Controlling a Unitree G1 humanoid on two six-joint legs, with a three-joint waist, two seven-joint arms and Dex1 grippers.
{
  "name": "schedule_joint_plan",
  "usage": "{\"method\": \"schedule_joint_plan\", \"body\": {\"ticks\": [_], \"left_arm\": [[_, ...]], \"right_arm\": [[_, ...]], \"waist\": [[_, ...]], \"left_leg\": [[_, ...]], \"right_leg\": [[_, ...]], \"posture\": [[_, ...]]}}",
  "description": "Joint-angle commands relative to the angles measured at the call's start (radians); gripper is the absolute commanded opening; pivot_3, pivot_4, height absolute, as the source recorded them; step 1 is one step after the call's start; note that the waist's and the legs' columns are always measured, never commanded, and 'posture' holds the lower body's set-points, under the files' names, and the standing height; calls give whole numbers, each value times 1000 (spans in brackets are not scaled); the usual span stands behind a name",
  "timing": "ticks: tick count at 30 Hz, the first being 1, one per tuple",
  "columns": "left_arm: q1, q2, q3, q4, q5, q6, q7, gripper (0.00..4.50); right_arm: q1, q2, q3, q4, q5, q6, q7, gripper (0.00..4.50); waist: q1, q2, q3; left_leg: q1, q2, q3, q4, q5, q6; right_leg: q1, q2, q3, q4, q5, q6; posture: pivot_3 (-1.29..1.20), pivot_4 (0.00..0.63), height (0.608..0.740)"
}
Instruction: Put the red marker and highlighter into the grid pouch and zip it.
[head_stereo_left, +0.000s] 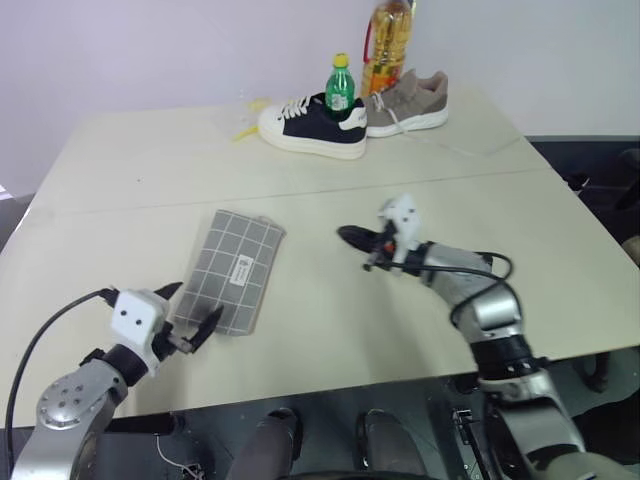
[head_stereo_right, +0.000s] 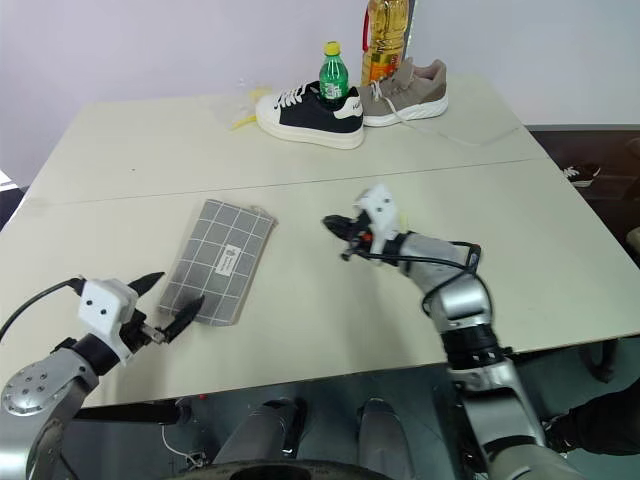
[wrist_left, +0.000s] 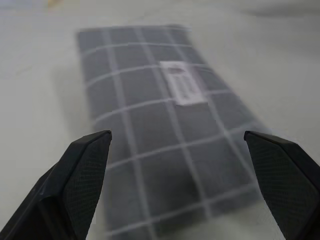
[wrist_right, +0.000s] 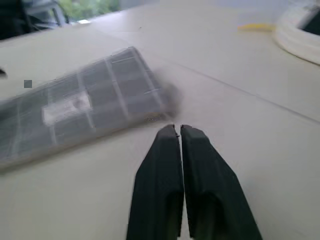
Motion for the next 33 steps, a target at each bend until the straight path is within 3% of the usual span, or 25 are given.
{"method": "schedule_joint_plan", "body": {"ticks": [1,10,16,23,28,33], "left_arm": [[38,47,-13,-41,53,-37,-42,4500],[19,75,-60,44,242,-138,-4,4500],[15,58,-98,74,310,-192,18,4500],[-2,52,-113,98,388,-266,56,4500],[18,61,-99,102,399,-307,42,4500],[115,91,-73,35,291,-266,-66,4500]], "right_arm": [[-64,81,67,9,-54,10,-64,26],[-163,253,247,207,-219,73,-164,26],[-162,276,329,320,-305,120,-171,26],[-130,292,346,306,-327,145,-160,26],[-125,299,346,305,-334,149,-153,26],[-133,305,337,318,-337,145,-151,26]], "waist": [[0,0,0],[-1,2,1],[-5,3,1],[-18,2,0],[-24,2,0],[-26,2,0]], "left_leg": [[0,1,0,0,0,0],[1,1,1,0,0,-2],[1,3,1,0,-2,-4],[9,5,2,0,-3,-6],[15,6,3,-3,-4,-7],[16,10,5,-3,-6,-10]], "right_leg": [[-1,1,0,0,0,0],[-6,5,0,2,1,-1],[-8,8,2,4,3,1],[-5,9,4,11,2,-1],[0,10,4,11,1,-1],[0,12,5,11,1,-1]], "posture": [[0,150,740],[0,150,740],[0,150,740],[0,150,740],[0,150,740],[0,150,740]]}}
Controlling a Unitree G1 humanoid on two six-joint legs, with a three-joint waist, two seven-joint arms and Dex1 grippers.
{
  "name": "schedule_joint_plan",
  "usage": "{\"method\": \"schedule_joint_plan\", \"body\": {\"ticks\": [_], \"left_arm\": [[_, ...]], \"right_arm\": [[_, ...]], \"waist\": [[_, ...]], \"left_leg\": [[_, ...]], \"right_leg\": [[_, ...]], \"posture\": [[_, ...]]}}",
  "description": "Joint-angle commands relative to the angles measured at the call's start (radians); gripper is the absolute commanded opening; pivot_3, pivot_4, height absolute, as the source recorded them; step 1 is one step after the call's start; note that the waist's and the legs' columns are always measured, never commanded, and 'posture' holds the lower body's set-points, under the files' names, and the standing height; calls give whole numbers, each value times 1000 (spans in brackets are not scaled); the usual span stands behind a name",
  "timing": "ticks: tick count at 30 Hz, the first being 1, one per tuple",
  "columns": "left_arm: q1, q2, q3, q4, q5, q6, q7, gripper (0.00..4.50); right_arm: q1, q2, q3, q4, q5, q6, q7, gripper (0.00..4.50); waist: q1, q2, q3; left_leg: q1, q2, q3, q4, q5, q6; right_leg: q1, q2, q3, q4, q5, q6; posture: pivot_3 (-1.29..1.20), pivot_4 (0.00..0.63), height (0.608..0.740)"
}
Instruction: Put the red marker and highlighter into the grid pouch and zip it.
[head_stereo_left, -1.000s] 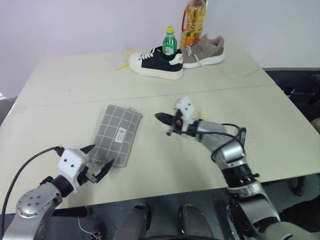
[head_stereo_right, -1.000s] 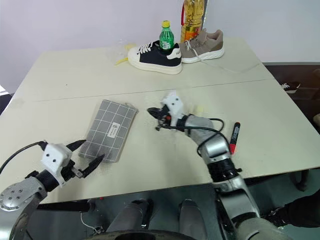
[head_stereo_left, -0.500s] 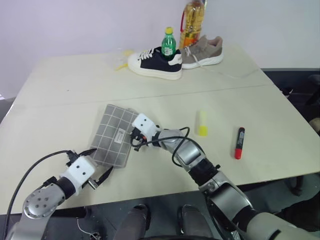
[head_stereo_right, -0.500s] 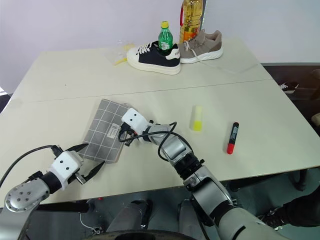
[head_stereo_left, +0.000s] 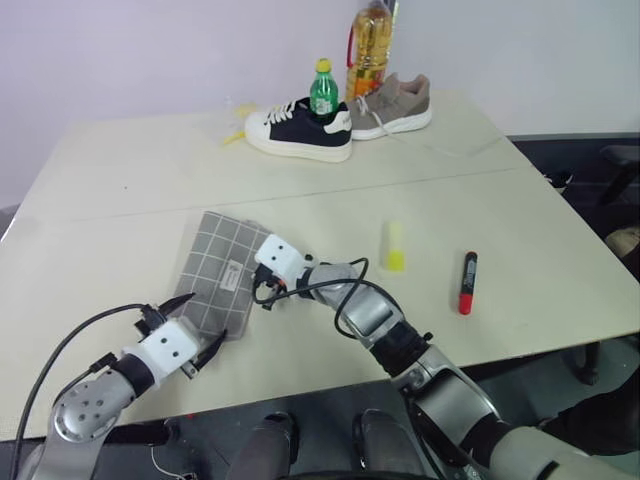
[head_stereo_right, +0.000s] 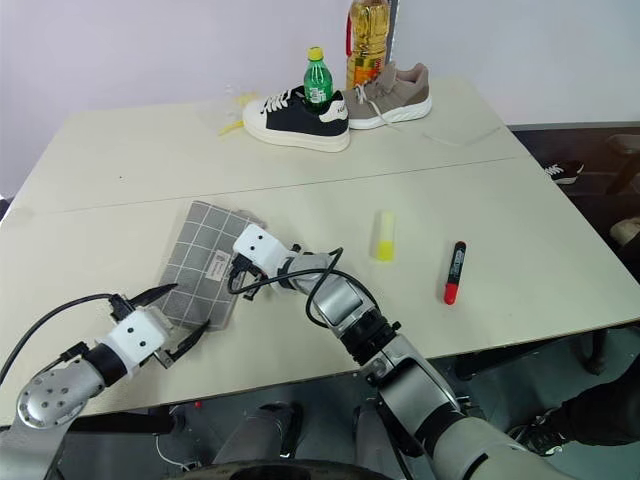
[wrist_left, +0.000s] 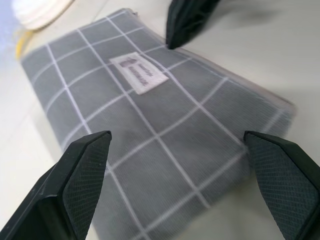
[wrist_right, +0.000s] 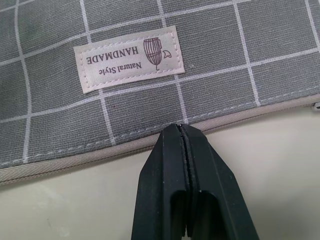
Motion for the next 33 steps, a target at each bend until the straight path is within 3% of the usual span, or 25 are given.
{"method": "schedule_joint_plan", "body": {"ticks": [1,6,10,17,26,28,29,31,33], "left_arm": [[61,29,19,-66,-73,30,-78,4500],[82,54,8,-105,-94,96,-116,4500],[-19,63,-44,-15,82,26,-26,4500],[-113,58,-84,90,215,-41,58,4500],[-148,57,-77,156,224,-97,105,4500],[-154,49,-76,166,203,-116,106,3954],[-157,45,-75,168,193,-121,106,3255],[-164,34,-66,169,174,-130,109,2972],[-165,26,-55,167,160,-133,114,2287]], "right_arm": [[8,8,10,24,-13,23,9,26],[7,15,10,29,-16,16,12,26],[8,20,10,28,-19,12,15,26],[8,22,7,24,-22,5,14,26],[10,24,4,19,-21,0,15,26],[11,24,5,16,-20,-6,18,0],[11,24,5,15,-19,-9,20,0],[13,24,2,7,-17,-18,20,0],[16,25,-12,1,-11,-26,13,0]], "waist": [[-1,0,0],[1,0,0],[3,0,0],[4,2,0],[3,2,0],[2,2,0],[2,2,0],[2,2,0],[1,2,0]], "left_leg": [[0,0,0,0,0,0],[0,4,2,0,-1,-1],[1,5,2,0,-1,-1],[1,5,2,0,-1,-1],[2,7,2,0,-1,-1],[2,7,2,0,-1,-1],[2,7,2,0,-1,-1],[2,7,2,0,-1,-1],[2,8,2,0,-1,-1]], "right_leg": [[0,0,0,0,0,0],[0,3,1,0,-1,-2],[0,4,1,0,-1,-2],[-1,5,1,0,0,-1],[0,6,1,1,0,-2],[0,6,1,1,0,-2],[-1,6,1,1,0,-1],[-1,7,1,1,0,-1],[-1,7,1,1,0,-1]], "posture": [[0,150,740],[0,150,740],[0,150,740],[0,150,740],[0,150,740],[0,150,740],[0,150,740],[0,150,740],[0,150,740]]}}
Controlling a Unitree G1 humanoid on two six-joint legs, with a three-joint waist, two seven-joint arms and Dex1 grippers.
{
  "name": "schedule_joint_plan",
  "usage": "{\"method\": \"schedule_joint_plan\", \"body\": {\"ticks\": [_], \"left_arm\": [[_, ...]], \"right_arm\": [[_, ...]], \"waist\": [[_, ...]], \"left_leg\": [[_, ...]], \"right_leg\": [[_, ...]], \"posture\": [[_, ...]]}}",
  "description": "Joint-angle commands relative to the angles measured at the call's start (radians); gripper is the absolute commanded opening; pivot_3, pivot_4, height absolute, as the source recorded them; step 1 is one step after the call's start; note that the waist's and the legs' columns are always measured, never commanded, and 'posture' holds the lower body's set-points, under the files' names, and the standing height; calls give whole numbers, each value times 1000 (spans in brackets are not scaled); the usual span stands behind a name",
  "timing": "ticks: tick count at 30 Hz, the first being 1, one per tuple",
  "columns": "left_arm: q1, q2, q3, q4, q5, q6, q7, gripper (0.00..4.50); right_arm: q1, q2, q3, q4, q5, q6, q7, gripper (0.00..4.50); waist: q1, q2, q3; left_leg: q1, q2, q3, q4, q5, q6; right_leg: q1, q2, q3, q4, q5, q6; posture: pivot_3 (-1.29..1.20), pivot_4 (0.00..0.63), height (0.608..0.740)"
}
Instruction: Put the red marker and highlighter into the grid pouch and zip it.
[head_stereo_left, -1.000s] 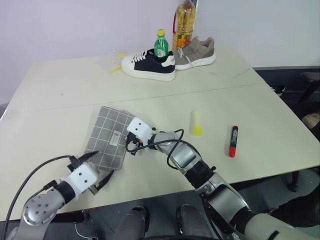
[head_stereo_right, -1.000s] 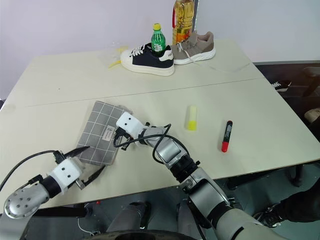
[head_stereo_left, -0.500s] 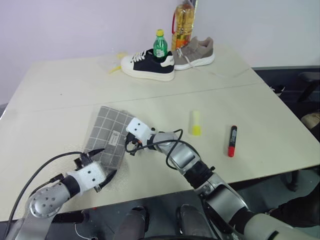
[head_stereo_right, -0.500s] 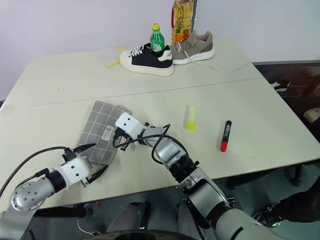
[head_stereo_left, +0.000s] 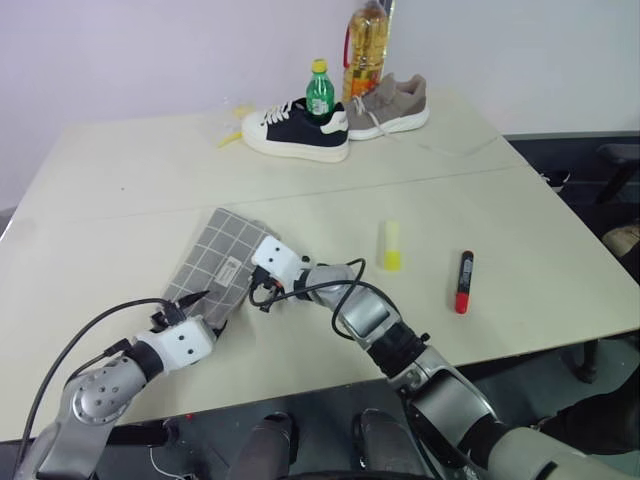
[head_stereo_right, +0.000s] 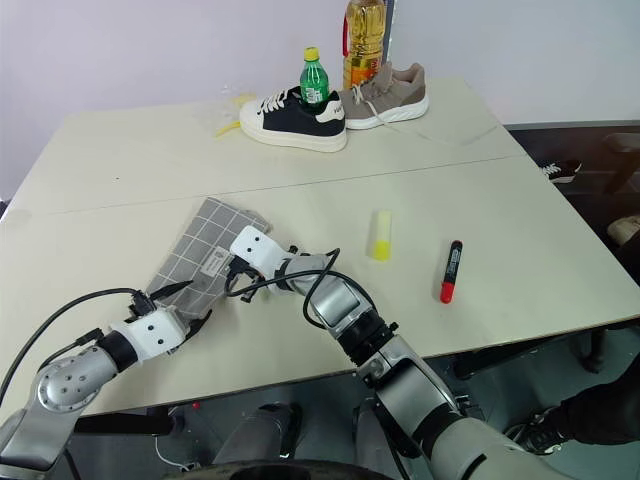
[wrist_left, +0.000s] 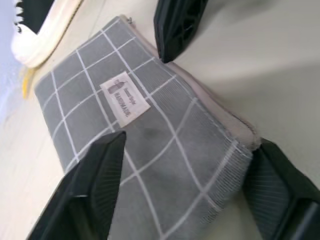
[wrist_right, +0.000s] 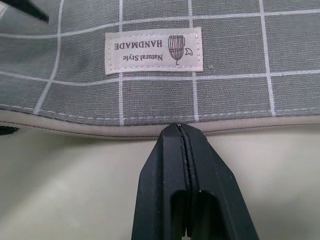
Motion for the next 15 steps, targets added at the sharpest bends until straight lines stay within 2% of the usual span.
{"method": "schedule_joint_plan", "body": {"ticks": [1,4,5,10,15], "left_arm": [[-4,-13,39,-1,-29,-2,20,1753],[-7,-22,51,0,-45,-4,22,221],[-6,-22,52,0,-49,-6,20,64],[-9,-34,53,-11,-72,-5,19,64],[-52,-101,61,-95,-213,80,2,64]], "right_arm": [[13,11,-14,-10,4,-12,-3,0],[12,10,-48,-19,20,-26,-12,0],[11,9,-60,-25,25,-29,-13,0],[-1,-2,-98,-48,37,-51,-13,0],[-22,-30,-144,-73,31,-115,-31,0]], "waist": [[0,0,0],[1,0,0],[1,-1,0],[1,0,0],[3,-1,0]], "left_leg": [[0,0,0,0,0,0],[-1,0,0,0,0,0],[-1,0,0,0,0,0],[-2,0,0,0,0,-1],[-3,0,0,0,0,-1]], "right_leg": [[0,0,0,0,0,1],[-1,0,0,0,1,1],[-1,0,0,0,1,1],[-1,0,0,0,1,1],[-2,0,0,0,1,1]], "posture": [[0,150,740],[0,150,740],[0,150,740],[0,150,740],[0,150,740]]}}
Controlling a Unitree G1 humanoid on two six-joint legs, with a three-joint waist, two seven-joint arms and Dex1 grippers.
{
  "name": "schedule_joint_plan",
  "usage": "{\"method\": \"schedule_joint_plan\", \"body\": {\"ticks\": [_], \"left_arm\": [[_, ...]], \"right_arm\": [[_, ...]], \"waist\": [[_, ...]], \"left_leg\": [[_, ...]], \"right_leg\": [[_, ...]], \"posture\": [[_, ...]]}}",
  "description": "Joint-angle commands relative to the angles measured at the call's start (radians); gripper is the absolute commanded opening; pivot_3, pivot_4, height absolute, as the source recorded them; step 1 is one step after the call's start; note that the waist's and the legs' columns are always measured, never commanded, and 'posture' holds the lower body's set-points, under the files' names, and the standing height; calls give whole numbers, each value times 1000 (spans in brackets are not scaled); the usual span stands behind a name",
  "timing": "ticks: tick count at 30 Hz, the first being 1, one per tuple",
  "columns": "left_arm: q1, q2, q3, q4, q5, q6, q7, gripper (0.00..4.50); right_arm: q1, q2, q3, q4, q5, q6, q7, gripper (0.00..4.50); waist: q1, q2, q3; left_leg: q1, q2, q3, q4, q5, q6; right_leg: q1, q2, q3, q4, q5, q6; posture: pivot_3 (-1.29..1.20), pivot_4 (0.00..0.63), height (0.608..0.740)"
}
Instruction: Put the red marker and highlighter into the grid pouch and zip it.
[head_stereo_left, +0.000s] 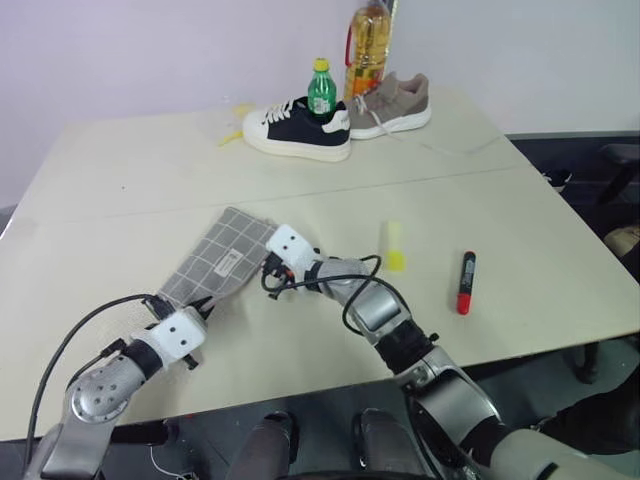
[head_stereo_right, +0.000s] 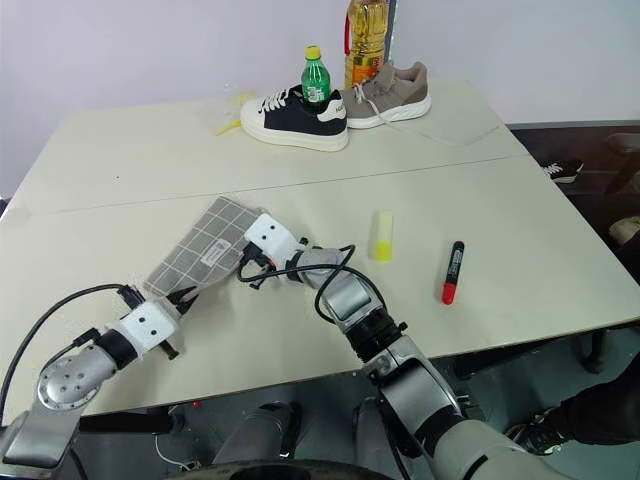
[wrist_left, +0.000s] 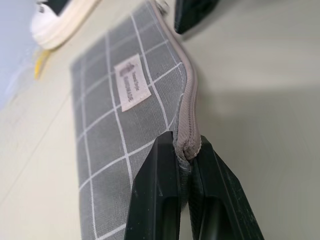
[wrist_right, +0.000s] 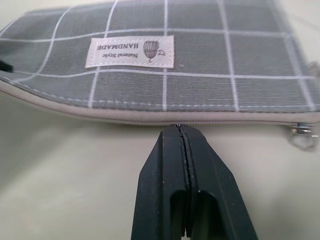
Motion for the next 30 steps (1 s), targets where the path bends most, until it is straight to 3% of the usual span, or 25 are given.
{"method": "schedule_joint_plan", "body": {"ticks": [1,3,6,11,15,22,30], "left_arm": [[-40,-37,24,-110,-128,83,-13,64],[-53,-62,16,-162,-190,143,-19,64],[-71,-97,-10,-222,-249,212,-21,0],[-102,-130,-42,-273,-283,280,-19,0],[-124,-137,-64,-281,-303,301,-34,0],[-155,-131,-85,-269,-312,306,-57,0],[-160,-122,-87,-222,-257,270,-49,0]], "right_arm": [[-35,-21,-57,-69,12,-61,-16,0],[-42,-52,-109,-99,51,-57,9,0],[-54,-120,-177,-128,83,-40,32,880],[-41,-253,-217,-177,94,-54,94,3365],[-30,-317,-222,-173,85,-61,115,3365],[-43,-321,-228,-137,80,-61,87,3365],[-26,-421,-179,-146,-23,-131,75,3365]], "waist": [[2,0,0],[1,-1,0],[1,-2,-1],[1,-3,-1],[-3,-3,-1],[3,-3,-1],[6,-3,-1]], "left_leg": [[0,0,0,0,0,0],[0,0,0,0,0,0],[0,0,0,1,0,0],[0,0,1,1,0,0],[0,1,2,0,0,0],[-1,1,2,0,0,0],[-1,0,2,1,0,0]], "right_leg": [[0,0,0,0,0,0],[0,0,0,0,0,0],[1,0,0,-1,0,0],[5,-1,0,-1,0,0],[5,-1,0,-1,0,0],[5,-1,1,-2,0,0],[6,-1,1,-3,0,-1]], "posture": [[0,150,740],[0,150,740],[0,150,740],[0,150,740],[0,150,740],[0,150,740],[0,150,740]]}}
